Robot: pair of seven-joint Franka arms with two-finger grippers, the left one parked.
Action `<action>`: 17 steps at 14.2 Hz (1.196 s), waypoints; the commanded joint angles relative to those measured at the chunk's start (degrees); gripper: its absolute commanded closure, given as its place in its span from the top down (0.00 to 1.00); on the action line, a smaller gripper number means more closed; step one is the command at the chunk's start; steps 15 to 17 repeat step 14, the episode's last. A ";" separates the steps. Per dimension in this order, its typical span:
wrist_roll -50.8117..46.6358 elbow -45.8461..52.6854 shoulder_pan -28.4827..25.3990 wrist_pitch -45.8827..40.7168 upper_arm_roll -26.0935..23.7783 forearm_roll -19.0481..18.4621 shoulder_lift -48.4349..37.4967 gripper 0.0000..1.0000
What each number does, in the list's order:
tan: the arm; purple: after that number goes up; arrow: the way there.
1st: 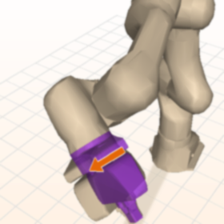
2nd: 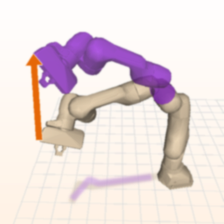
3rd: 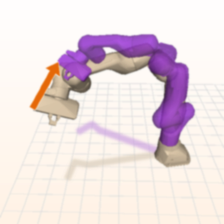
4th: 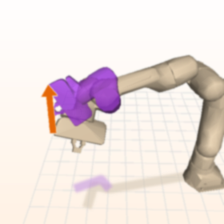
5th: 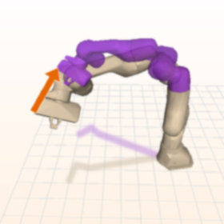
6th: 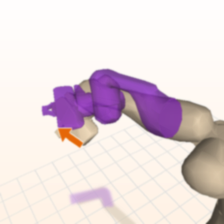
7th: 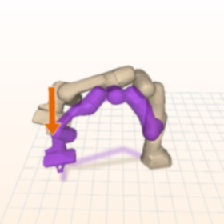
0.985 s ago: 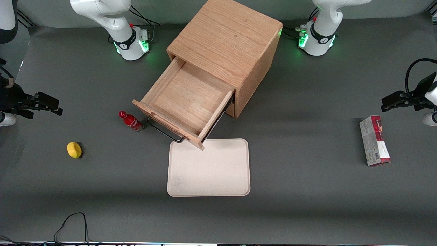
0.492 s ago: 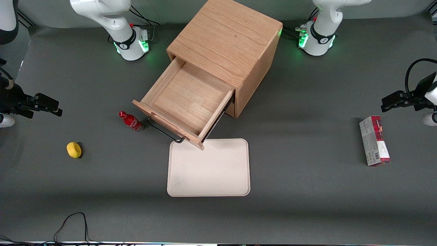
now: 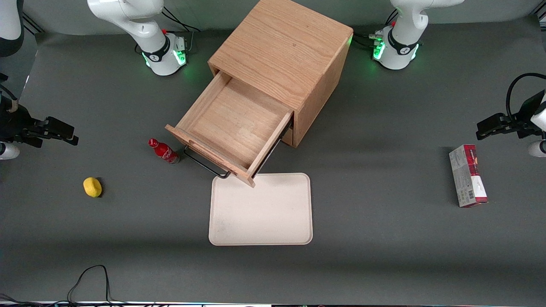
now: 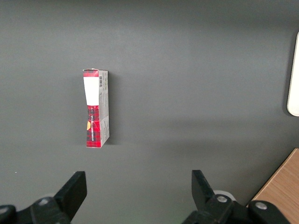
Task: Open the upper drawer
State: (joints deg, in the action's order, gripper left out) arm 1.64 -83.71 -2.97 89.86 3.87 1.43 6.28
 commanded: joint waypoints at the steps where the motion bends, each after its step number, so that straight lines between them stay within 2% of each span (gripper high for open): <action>1: -1.47 0.30 0.51 0.49 -0.79 -0.81 0.22 1.00; 5: -0.94 0.65 0.34 0.58 -0.70 -1.25 0.92 1.00; 8: -1.03 1.00 0.25 0.40 -1.05 -3.97 1.01 1.00; 17: -1.20 1.00 0.43 0.23 -0.97 -3.54 1.01 1.00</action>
